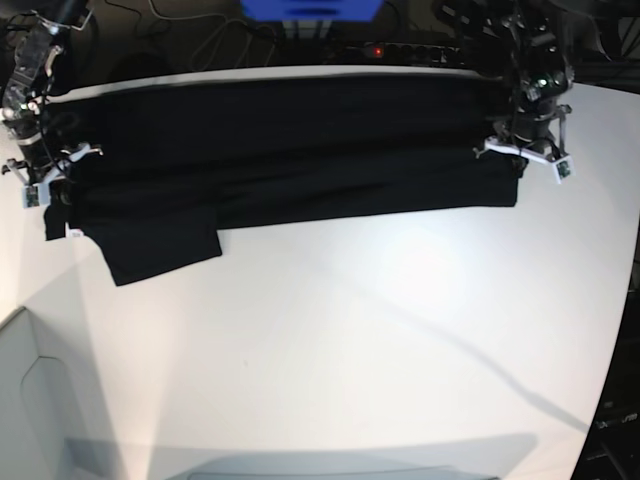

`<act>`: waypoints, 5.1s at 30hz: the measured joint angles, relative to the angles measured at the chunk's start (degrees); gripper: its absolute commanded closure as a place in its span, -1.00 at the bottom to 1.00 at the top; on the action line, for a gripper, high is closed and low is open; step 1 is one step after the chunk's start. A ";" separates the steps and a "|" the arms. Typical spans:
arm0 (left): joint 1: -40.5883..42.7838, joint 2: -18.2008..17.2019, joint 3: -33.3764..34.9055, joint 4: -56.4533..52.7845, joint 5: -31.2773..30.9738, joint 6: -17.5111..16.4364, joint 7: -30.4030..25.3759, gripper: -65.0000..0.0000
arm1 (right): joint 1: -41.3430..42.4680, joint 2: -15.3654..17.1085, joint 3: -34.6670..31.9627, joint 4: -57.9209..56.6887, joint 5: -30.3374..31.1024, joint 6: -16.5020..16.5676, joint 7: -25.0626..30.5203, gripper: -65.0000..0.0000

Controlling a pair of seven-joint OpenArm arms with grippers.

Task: Fold the T-shirt properly
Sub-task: 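Lift the hem with both grippers and fold it toward the collar edge, then grasp the hanging sleeve end with the right gripper and tuck it in, then hold the strip's ends with both grippers and straighten it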

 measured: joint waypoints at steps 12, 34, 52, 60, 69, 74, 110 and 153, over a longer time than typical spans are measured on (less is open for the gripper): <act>-0.83 -0.13 0.31 -1.29 0.02 0.00 -0.13 1.00 | 0.28 0.57 0.70 -2.47 -0.20 0.15 -0.26 0.12; -2.23 -0.13 0.42 -2.99 0.26 0.00 -0.17 1.00 | 17.09 0.20 -8.63 -0.11 -0.35 0.63 -13.57 -0.19; -0.96 -0.11 0.09 -2.93 0.02 0.00 -0.15 1.00 | 25.70 -1.20 -12.13 -19.06 -6.93 0.46 -10.40 0.30; -0.98 -0.07 0.09 -2.93 -0.07 0.00 -0.15 1.00 | 22.56 -2.08 -10.73 -11.82 -9.51 0.66 -13.92 1.00; -1.11 -0.13 0.37 -2.75 -0.20 0.00 -0.13 1.00 | 11.50 -8.61 -3.43 17.68 -9.01 0.83 -13.75 1.00; -1.16 -0.57 0.35 -2.75 -0.09 0.00 -0.17 1.00 | 4.39 -11.67 0.37 25.64 -9.81 0.87 -15.72 1.00; -1.25 -0.74 0.42 -2.80 -0.17 0.00 0.04 1.00 | -12.85 -17.97 10.47 31.39 -8.96 0.85 -14.25 1.00; 3.63 -0.42 0.00 5.14 -0.15 0.15 0.79 0.06 | -4.55 -19.28 9.99 12.00 -7.28 0.72 -10.29 -0.03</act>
